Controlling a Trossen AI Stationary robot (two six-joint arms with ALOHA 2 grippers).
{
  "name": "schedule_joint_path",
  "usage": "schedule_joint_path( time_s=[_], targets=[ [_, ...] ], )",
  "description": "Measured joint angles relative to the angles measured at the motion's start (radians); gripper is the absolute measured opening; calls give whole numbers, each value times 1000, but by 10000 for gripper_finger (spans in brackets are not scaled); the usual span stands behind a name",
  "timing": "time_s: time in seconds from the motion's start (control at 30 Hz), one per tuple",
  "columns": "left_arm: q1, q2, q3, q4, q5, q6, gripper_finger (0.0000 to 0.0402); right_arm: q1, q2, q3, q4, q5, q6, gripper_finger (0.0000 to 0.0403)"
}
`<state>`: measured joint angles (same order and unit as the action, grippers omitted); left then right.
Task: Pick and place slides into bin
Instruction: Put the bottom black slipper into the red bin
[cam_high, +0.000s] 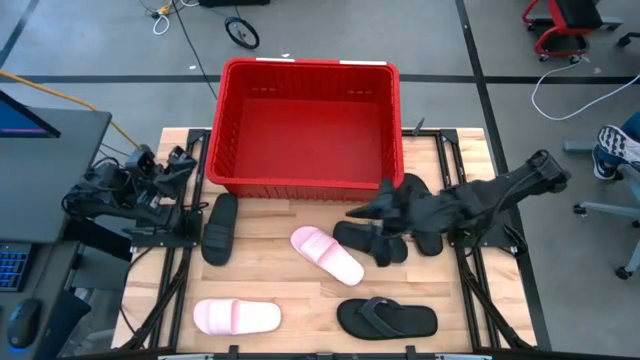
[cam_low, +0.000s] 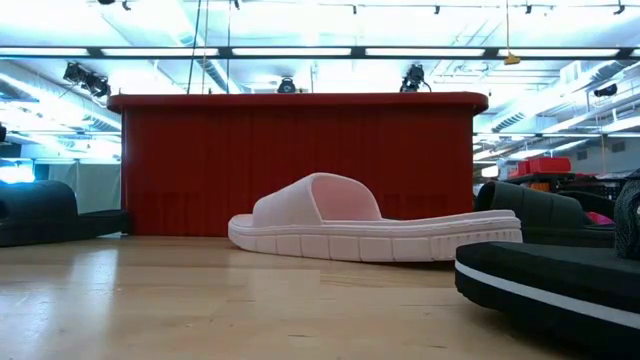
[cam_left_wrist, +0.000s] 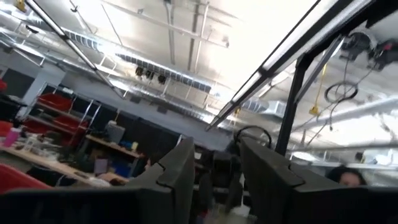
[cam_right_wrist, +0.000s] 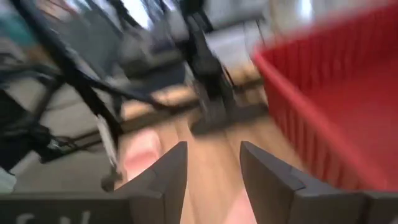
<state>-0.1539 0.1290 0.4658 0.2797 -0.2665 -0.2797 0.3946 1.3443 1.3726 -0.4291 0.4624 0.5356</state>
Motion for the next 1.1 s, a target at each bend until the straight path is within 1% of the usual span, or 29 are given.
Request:
schedule_joint_path(
  time_s=[0.07, 0.13, 0.27, 0.4, 0.5, 0.57, 0.7, 0.87, 0.93, 1.0, 1.1],
  targets=[
    [0, 31, 66, -73, 0, 11, 153, -7, 40, 5, -63, -24, 90, 156],
    [0, 69, 145, -196, 0, 8, 165, -7, 87, -1, -84, -56, 151, 162],
    [-1, 196, 329, -462, 1, 3, 181, -5, 195, -6, -77, -104, 172, 175],
    [-1, 338, 500, -717, 7, -5, 180, 1, 269, -6, -86, -109, 186, 184],
    [-1, 443, 588, -855, 9, -51, 173, 7, 313, -6, -139, -133, 271, 185],
    [-1, 506, 623, -928, 8, -61, 169, 14, 332, -6, -180, -148, 311, 185],
    [-1, 596, 654, -985, 42, -76, 163, 47, 367, -6, -268, -222, 383, 185],
    [-1, 675, 656, -980, 69, -76, 161, 112, 380, -6, -325, -376, 366, 185],
    [-1, 696, 656, -981, 82, -76, 163, 143, 380, -6, -333, -422, 362, 185],
    [-1, 717, 656, -979, 94, -74, 164, 177, 380, -6, -333, -441, 357, 185],
    [-1, 739, 656, -978, 97, -48, 162, 218, 409, -4, -331, -416, 354, 185]
  ],
)
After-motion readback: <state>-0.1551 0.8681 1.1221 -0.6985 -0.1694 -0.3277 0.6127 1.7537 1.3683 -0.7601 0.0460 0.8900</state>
